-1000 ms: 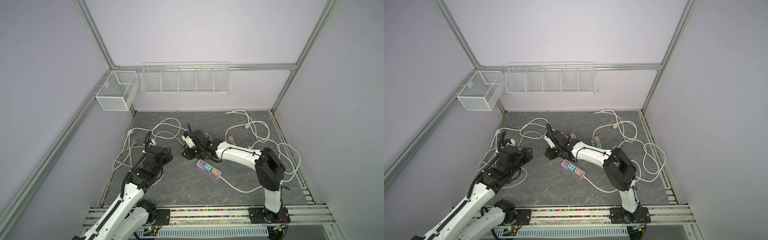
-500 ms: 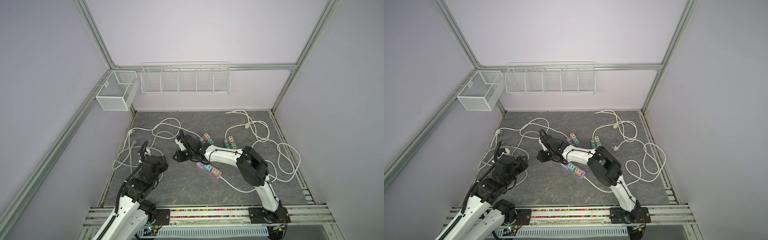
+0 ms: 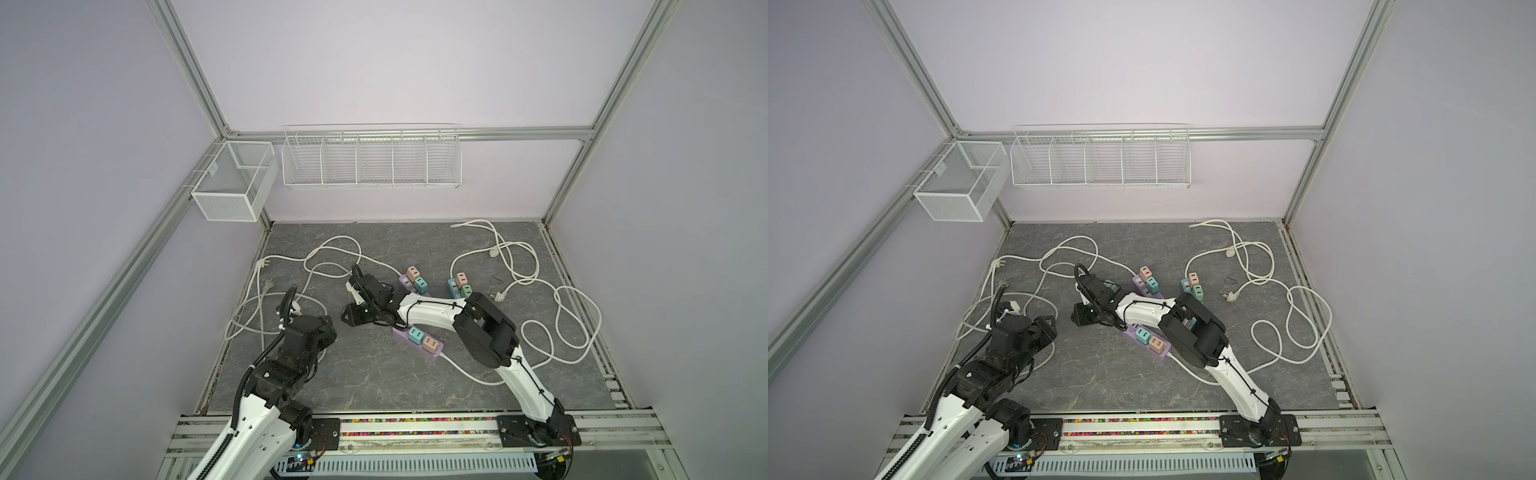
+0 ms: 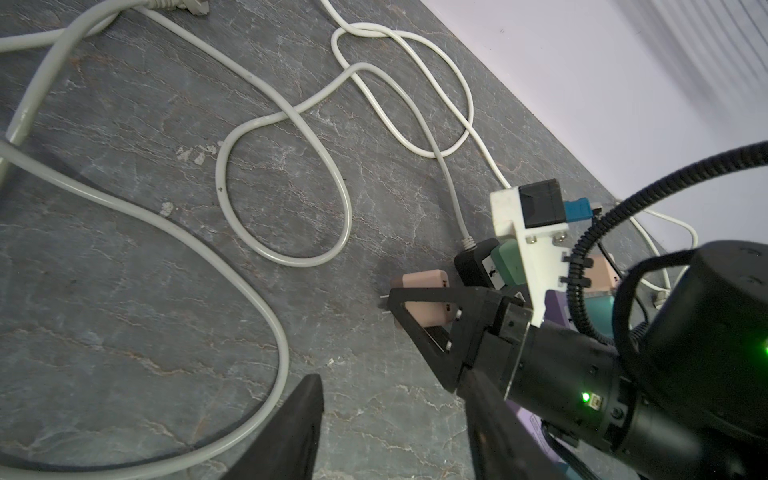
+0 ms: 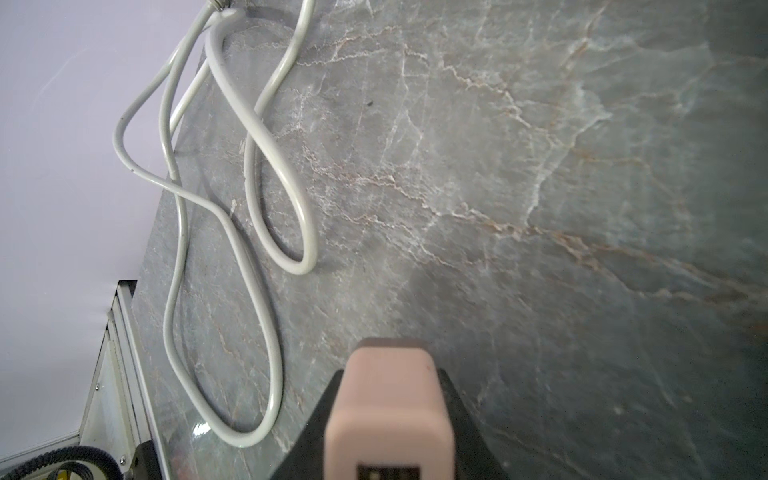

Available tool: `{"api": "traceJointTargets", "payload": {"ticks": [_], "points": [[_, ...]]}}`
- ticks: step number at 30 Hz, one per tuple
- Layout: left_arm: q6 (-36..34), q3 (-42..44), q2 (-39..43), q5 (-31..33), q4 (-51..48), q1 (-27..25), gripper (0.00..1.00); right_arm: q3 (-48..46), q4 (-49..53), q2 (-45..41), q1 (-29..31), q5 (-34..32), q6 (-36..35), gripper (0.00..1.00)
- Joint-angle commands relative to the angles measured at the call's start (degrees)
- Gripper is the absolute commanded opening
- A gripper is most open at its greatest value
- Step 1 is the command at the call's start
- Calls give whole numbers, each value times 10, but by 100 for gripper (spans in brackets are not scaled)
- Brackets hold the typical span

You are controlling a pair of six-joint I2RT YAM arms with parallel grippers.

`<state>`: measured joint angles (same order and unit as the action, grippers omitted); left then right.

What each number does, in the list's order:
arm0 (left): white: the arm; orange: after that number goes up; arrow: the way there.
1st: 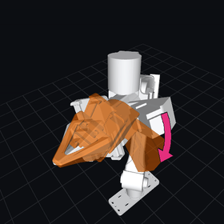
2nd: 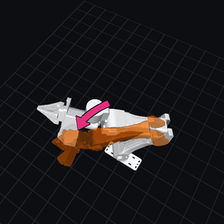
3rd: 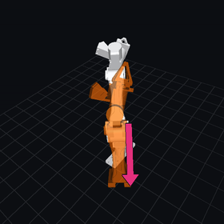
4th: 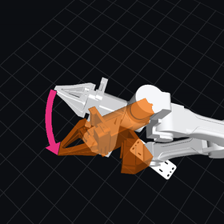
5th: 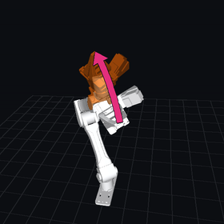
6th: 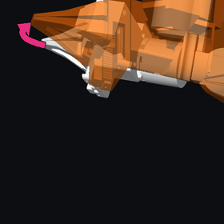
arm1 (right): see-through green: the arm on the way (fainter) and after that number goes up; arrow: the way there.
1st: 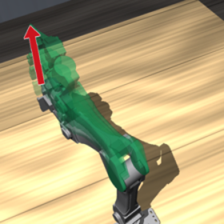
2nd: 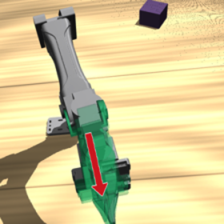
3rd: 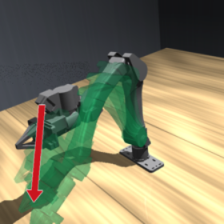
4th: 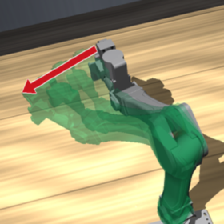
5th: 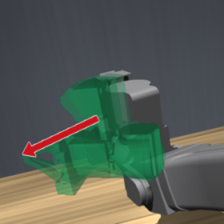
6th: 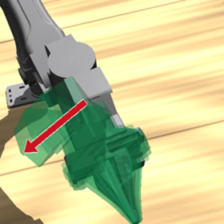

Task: Pull the plug off the socket
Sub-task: 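Lift the pink adapter away with the right gripper while the left gripper withdraws, then lower the pink adapter onto the table near the left gripper and open the right gripper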

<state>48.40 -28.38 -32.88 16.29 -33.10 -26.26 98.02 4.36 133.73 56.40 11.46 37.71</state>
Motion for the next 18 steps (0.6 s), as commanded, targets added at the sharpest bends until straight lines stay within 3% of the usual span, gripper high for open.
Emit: {"api": "traceJointTargets", "payload": {"ticks": [1,11,18], "points": [[6,6,2,8,-3,2,57,16,-12,13,3,4,8,33],[-4,0,-12,18,10,2,59,7,-9,16,5,4,1,40],[-5,-3,-12,18,5,2,60,-11,9,-9,5,-14,-25,52]]}}
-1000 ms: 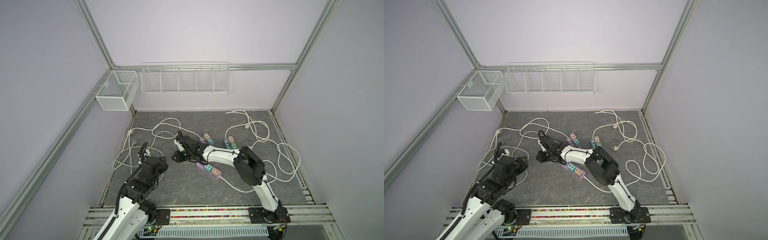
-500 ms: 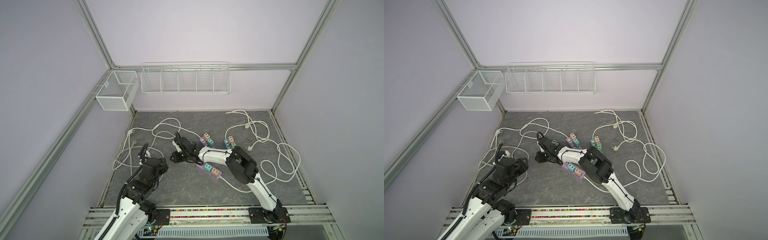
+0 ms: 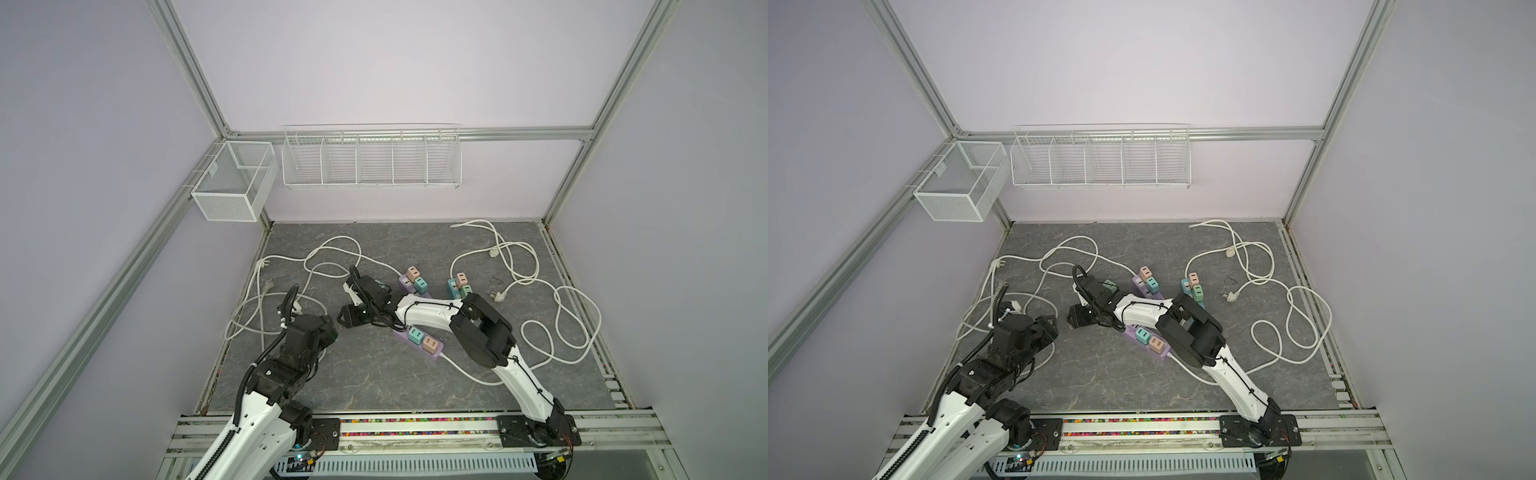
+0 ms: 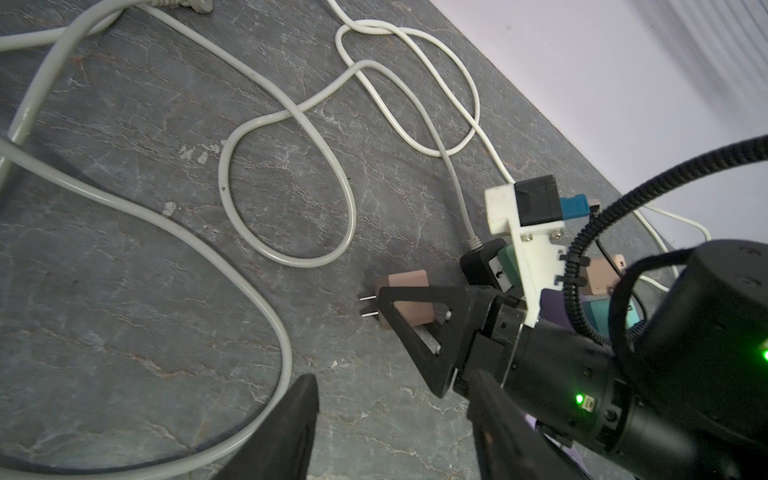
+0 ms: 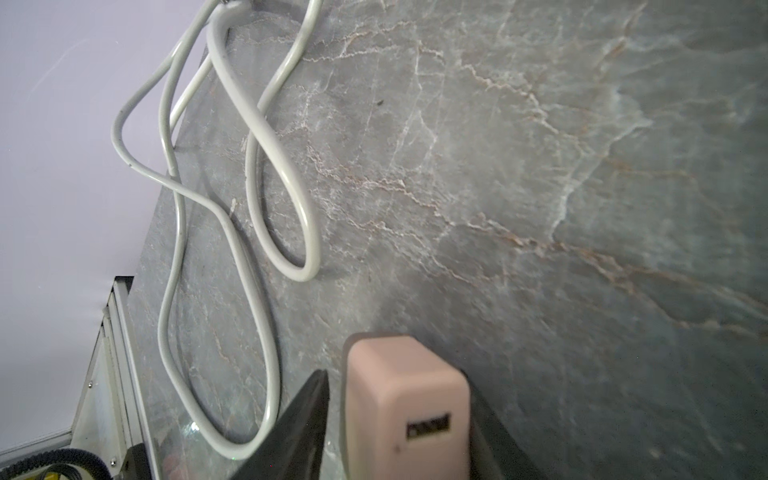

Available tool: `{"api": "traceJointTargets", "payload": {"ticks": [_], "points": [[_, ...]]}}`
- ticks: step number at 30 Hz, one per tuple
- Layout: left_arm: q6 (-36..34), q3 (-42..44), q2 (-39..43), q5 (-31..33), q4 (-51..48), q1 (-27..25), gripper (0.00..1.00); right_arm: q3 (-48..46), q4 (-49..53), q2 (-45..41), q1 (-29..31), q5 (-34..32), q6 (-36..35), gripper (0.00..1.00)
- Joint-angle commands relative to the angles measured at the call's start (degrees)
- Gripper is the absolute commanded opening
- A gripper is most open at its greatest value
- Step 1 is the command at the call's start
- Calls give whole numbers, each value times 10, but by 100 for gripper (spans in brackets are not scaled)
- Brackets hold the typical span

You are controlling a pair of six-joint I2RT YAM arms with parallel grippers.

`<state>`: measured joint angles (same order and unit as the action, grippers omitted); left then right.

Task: Pull the plug off the socket
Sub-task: 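Lower the pink adapter onto the table near the left gripper and open the right gripper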

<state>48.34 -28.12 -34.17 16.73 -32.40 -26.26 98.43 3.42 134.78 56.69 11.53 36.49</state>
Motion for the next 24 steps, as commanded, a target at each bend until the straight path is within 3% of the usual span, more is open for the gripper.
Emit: {"api": "traceJointTargets", "payload": {"ticks": [1,7,14,20,22,24], "points": [[-2,-5,2,15,-4,2,60,-16,25,-21,2,-15,-16,54],[-6,-11,3,15,-4,2,61,-40,26,-53,-2,-30,-37,73],[-11,-21,11,20,-16,3,66,-68,34,-101,-4,-55,-65,86],[-14,-27,25,19,-25,3,85,-100,49,-167,-5,-90,-103,100],[-16,-32,27,21,-26,3,92,-109,59,-192,-6,-108,-118,88],[-19,-41,25,22,-26,3,99,-107,83,-209,-7,-129,-131,88]]}}
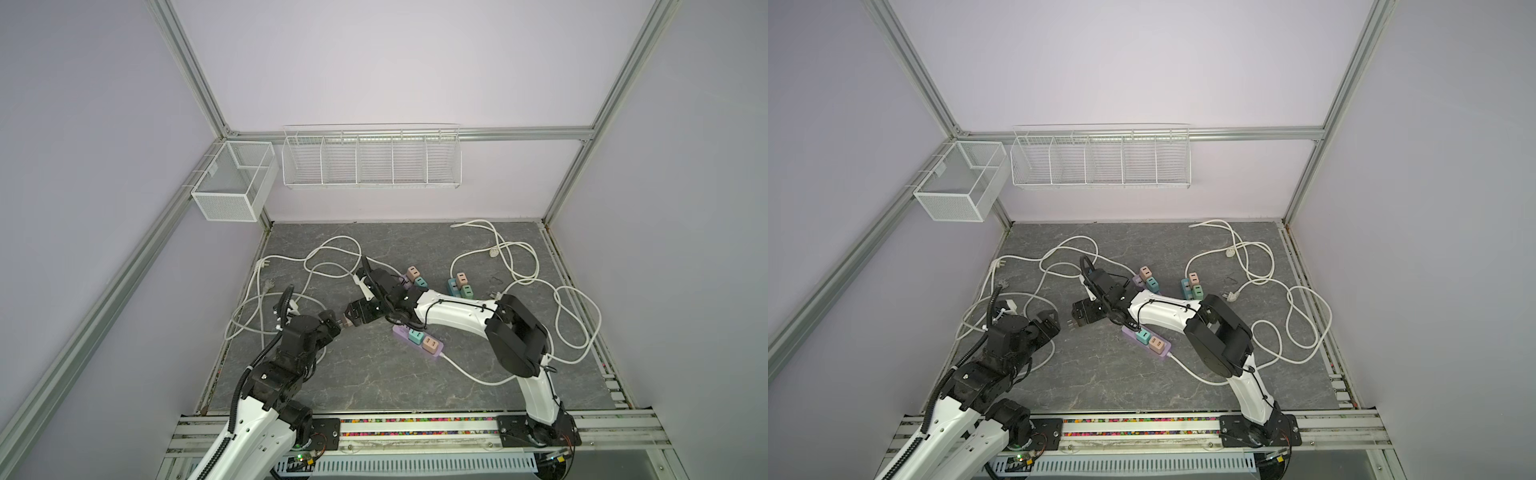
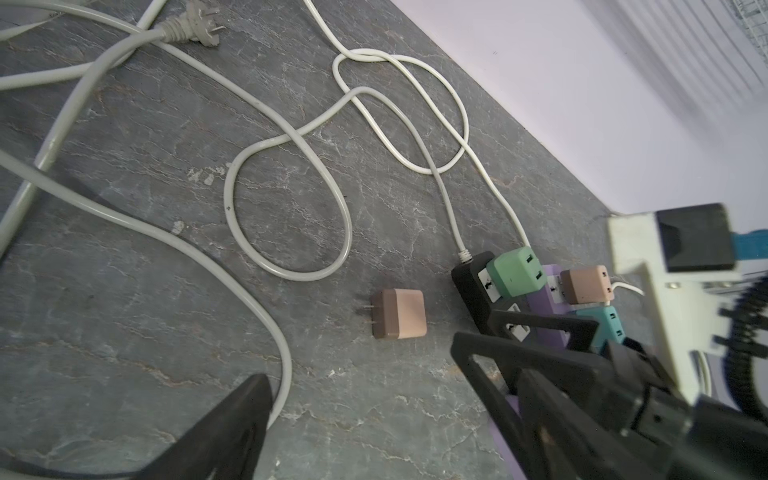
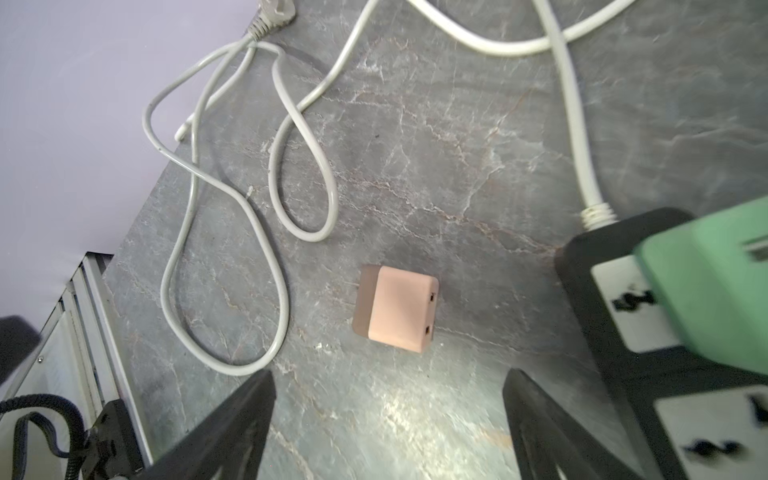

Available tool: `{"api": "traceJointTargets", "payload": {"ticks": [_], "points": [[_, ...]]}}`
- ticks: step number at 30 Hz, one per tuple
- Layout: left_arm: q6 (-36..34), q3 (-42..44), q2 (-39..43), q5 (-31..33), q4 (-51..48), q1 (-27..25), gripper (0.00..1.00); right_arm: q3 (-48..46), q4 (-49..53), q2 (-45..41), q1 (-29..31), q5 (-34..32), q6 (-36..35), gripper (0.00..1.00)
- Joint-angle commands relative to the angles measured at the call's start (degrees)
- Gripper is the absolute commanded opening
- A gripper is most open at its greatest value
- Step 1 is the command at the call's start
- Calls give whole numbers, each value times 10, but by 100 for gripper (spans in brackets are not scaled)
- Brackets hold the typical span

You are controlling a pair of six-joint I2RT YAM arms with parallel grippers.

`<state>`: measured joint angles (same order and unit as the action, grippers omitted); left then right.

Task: Pull the plug off the socket
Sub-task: 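Lower the pink adapter onto the table near the left gripper and open the right gripper, then move the right gripper over the green adapter while the left gripper grasps the black strip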

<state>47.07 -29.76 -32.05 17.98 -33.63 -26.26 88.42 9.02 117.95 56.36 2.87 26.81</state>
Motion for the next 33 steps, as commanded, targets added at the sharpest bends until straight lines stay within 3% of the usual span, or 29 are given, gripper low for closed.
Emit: {"api": "traceJointTargets", "payload": {"ticks": [1,8,18,24,33], "points": [[-9,-29,2,8,-12,3,99,-7,36,-49,-5,-55,-42,88],[-21,-51,-23,-2,2,4,99,-19,64,-102,-26,-99,-74,88],[-29,-55,-87,-58,98,6,99,-60,55,-158,-88,-82,-131,88],[-32,-64,-162,-89,155,14,100,-61,60,-154,-111,-51,-159,88],[-32,-74,-275,-176,237,64,89,-26,82,-104,-117,-26,-205,88]]}}
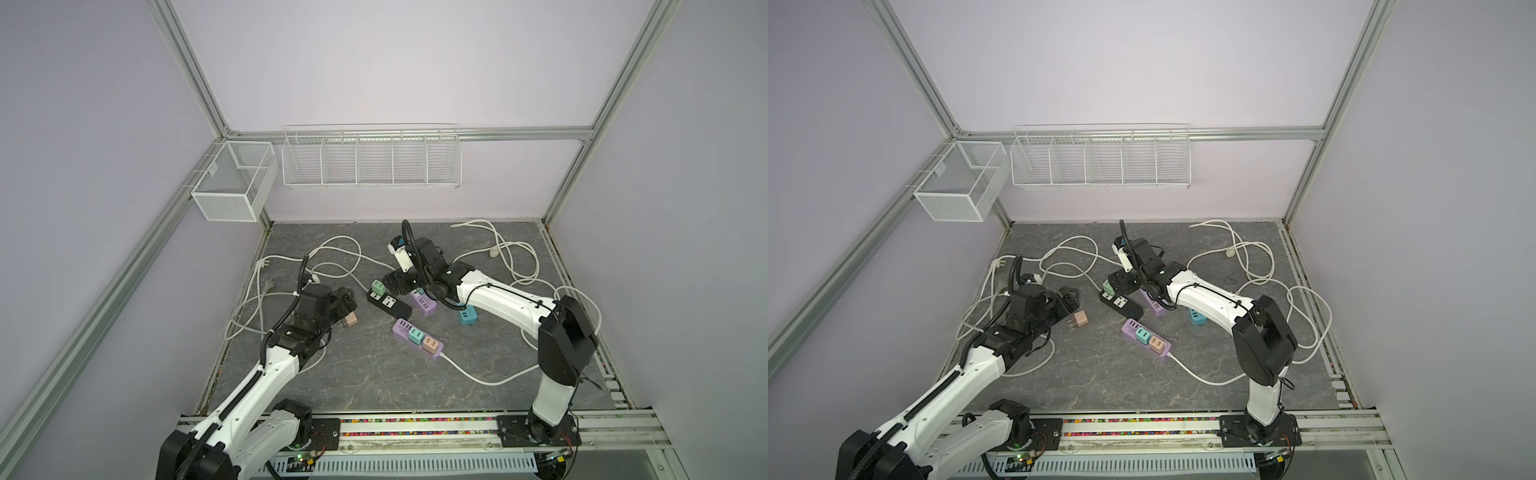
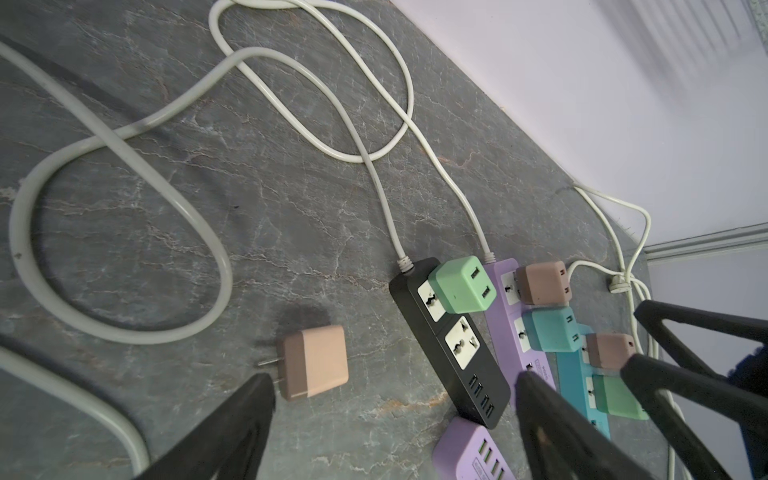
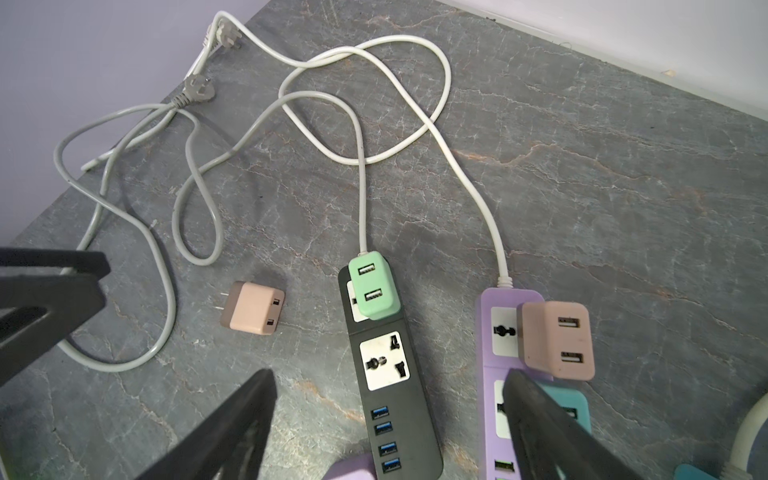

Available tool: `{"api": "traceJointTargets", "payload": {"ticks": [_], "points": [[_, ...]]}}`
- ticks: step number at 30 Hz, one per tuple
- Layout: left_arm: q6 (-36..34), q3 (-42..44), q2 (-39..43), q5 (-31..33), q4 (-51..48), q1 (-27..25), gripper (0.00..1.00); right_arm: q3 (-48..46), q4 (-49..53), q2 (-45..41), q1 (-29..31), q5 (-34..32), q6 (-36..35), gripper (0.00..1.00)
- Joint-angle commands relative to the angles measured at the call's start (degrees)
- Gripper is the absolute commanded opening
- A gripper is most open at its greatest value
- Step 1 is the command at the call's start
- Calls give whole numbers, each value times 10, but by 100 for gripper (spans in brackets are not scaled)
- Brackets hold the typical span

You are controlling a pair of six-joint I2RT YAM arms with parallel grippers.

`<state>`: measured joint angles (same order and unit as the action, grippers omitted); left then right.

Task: Pull the plug off the socket
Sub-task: 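Move the right gripper over the green adapter while the left gripper grasps the black strip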

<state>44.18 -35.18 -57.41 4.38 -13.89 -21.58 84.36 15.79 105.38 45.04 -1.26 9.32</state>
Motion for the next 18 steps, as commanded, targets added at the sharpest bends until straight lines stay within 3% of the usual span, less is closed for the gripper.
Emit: {"api": "traceJointTargets", "payload": {"ticks": [1,12,18], "points": [[-2,-21,-34,-44,47,21,87,19,15,28,-4,20,-32,88],[-12,-48,-179,-87,109,30,81,80,70,92,-5,34,-63,90],[-18,-101,-264,-129,89,30,76,96,76,115,-5,25,-66,95]]}}
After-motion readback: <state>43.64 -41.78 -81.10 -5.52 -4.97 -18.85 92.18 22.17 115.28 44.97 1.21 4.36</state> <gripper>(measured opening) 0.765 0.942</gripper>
